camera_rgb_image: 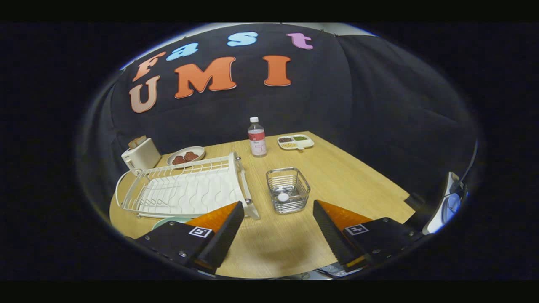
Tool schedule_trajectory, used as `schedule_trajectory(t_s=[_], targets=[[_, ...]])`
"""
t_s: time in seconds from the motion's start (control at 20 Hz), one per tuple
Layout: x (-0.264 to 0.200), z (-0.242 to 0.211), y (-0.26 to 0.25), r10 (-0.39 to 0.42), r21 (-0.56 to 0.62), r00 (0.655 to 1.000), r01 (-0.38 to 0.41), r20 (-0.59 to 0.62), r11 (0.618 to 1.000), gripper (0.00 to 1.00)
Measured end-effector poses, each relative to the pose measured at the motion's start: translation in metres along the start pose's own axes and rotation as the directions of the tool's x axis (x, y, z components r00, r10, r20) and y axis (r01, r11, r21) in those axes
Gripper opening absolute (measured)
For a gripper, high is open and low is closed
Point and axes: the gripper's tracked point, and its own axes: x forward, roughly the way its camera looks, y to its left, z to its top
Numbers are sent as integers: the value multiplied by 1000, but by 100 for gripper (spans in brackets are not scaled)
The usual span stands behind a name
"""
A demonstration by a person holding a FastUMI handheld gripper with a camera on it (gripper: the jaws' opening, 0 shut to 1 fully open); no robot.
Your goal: Take the plate from the dish rack, then take the spoon from the basket and place it into the plate.
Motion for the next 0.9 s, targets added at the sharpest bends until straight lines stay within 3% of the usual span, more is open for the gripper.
schedule_trajectory(t_s=[0.35,0.55,0.7,0.9], targets=[[32,13,3,67,-74,994,-60,85,995,96],[49,2,2,100,-99,993,-94,64,991,75],[61,-3,2,116,-97,991,-110,59,989,48],[72,-5,-1,109,-120,992,-102,56,987,28]])
